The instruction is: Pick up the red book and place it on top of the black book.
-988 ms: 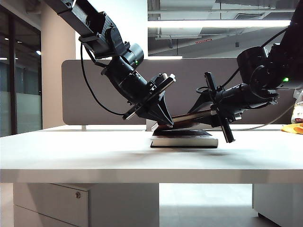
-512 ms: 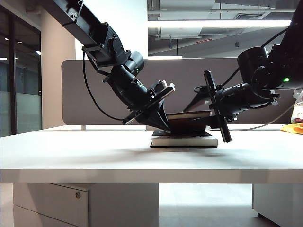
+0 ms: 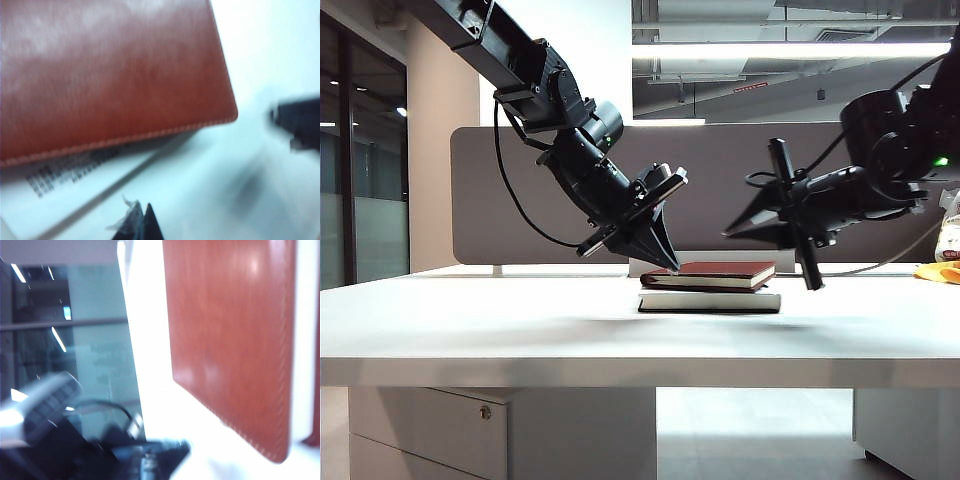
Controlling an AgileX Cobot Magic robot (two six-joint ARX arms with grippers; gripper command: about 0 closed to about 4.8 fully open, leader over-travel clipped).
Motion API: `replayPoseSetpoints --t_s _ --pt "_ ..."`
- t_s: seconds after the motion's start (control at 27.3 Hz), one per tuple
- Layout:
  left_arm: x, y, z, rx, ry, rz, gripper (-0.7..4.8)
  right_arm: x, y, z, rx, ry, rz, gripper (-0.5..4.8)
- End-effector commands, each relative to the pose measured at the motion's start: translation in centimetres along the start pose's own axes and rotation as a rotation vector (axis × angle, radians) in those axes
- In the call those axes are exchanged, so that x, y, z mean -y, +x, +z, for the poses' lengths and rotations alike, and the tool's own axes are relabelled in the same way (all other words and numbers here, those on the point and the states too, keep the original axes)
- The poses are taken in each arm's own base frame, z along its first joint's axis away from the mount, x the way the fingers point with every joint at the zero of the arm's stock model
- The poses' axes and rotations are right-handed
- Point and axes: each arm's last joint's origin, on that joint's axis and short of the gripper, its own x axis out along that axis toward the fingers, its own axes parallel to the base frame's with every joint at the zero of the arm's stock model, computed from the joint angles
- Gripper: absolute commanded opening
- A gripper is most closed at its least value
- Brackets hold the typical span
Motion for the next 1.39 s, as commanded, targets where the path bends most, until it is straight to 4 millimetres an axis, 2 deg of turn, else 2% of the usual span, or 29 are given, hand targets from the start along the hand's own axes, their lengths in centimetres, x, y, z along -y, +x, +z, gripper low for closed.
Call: replayPoseSetpoints --t_s 0.04,0.07,0.26,0.51,0.7,0.91,1.13,1.39 --pt "0.8 -1.2 0.2 -0.015 0.016 -0.013 -0.05 -0.3 -1.0 1.2 0.07 -0.019 0.015 -0.07" --pt "1.0 -1.5 0.4 -0.012 0.03 -0.014 -0.05 -0.3 -1.1 1.3 0.08 -0.02 0.013 -0.07" --pt "3.6 -5.6 2.1 0.082 0.088 -0.014 -0.05 -0.2 -1.7 2.0 0.119 -0.046 0.007 -0.07" --pt "5.3 -8.3 2.7 0.12 0.11 -0.018 -0.05 -0.7 -1.4 2.5 0.134 -0.102 -0.026 -0.07" --pt "5.5 -8.9 2.3 0.088 0.131 0.022 -0.05 -2.3 -1.2 3.4 0.146 -0.198 -0.104 -0.07" --pt "5.4 -8.9 1.8 0.034 0.145 0.034 -0.05 -3.4 -1.7 4.8 0.193 -0.221 -0.146 -0.07" --pt "5.5 -9.1 1.7 0.03 0.152 0.034 -0.05 -2.6 -2.1 5.6 0.22 -0.249 -0.188 -0.07" --pt "5.6 -9.2 1.7 0.025 0.162 0.032 -0.05 -1.2 -1.8 5.7 0.223 -0.281 -0.255 -0.07"
